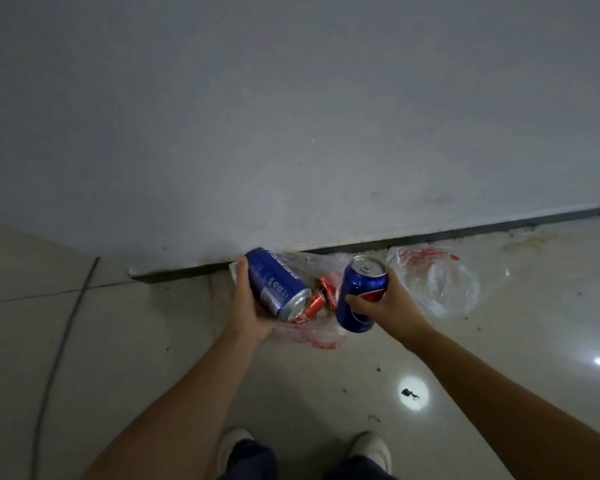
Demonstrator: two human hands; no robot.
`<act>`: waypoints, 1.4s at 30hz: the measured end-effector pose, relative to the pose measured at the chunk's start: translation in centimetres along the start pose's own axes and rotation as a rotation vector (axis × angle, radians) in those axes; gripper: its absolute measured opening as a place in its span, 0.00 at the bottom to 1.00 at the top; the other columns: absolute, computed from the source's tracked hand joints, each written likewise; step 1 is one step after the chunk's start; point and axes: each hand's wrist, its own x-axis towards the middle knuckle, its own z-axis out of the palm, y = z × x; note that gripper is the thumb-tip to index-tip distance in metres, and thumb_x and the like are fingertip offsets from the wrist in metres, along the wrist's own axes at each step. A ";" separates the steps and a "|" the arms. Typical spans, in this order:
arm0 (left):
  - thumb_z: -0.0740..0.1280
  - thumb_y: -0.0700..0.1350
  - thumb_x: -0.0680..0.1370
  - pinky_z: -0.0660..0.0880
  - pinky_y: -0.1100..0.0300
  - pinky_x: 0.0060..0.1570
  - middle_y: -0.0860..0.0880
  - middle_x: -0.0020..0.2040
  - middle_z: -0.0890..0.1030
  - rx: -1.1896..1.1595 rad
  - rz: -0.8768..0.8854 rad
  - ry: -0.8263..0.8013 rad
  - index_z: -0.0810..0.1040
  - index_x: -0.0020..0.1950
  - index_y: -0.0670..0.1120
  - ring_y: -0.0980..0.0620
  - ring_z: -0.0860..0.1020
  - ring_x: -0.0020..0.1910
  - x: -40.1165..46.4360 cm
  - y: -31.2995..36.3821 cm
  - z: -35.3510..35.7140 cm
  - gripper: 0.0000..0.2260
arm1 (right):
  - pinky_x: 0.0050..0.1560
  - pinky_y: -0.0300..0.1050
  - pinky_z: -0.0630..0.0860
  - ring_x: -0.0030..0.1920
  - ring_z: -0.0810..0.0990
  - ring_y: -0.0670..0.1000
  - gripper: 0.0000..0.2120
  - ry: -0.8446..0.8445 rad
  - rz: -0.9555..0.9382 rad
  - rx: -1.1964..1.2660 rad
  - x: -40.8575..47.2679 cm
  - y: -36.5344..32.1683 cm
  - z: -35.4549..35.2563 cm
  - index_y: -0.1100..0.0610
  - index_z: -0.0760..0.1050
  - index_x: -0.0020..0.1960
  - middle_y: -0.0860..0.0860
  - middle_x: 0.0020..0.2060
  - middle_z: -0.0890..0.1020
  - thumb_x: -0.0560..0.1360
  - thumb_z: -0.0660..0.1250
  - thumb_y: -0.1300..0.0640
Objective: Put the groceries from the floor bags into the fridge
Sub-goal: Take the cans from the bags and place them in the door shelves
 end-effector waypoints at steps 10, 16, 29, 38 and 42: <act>0.73 0.46 0.72 0.78 0.55 0.46 0.48 0.48 0.82 0.866 0.116 -0.074 0.76 0.52 0.49 0.49 0.81 0.46 -19.3 6.9 11.0 0.10 | 0.53 0.45 0.75 0.56 0.78 0.51 0.32 0.006 0.031 0.068 -13.3 -17.0 -6.6 0.55 0.67 0.64 0.50 0.55 0.78 0.65 0.78 0.58; 0.73 0.50 0.72 0.78 0.54 0.45 0.48 0.50 0.81 1.024 0.168 -0.170 0.72 0.59 0.48 0.49 0.81 0.47 -28.6 9.8 17.8 0.20 | 0.49 0.43 0.72 0.53 0.78 0.51 0.29 0.124 0.028 0.124 -22.6 -23.9 -11.3 0.56 0.67 0.64 0.49 0.51 0.78 0.67 0.76 0.59; 0.72 0.47 0.72 0.80 0.50 0.46 0.42 0.51 0.81 1.332 0.133 -0.793 0.72 0.60 0.42 0.44 0.81 0.46 -46.1 0.4 30.2 0.20 | 0.52 0.47 0.76 0.54 0.77 0.52 0.28 0.709 0.102 0.377 -49.7 -20.1 -18.5 0.53 0.65 0.61 0.51 0.54 0.78 0.68 0.76 0.55; 0.75 0.51 0.70 0.79 0.52 0.43 0.41 0.51 0.81 1.552 0.013 -1.231 0.74 0.56 0.43 0.45 0.81 0.45 -61.6 -21.3 31.5 0.21 | 0.50 0.46 0.75 0.54 0.78 0.53 0.28 1.158 0.217 0.564 -73.1 -8.0 -21.7 0.53 0.67 0.62 0.52 0.54 0.79 0.67 0.76 0.55; 0.72 0.48 0.73 0.79 0.54 0.42 0.43 0.49 0.80 1.562 -0.049 -1.338 0.71 0.57 0.44 0.46 0.80 0.44 -70.2 -32.8 29.1 0.17 | 0.55 0.48 0.76 0.55 0.78 0.52 0.29 1.276 0.277 0.602 -85.0 -1.2 -22.3 0.52 0.67 0.62 0.51 0.55 0.79 0.66 0.77 0.55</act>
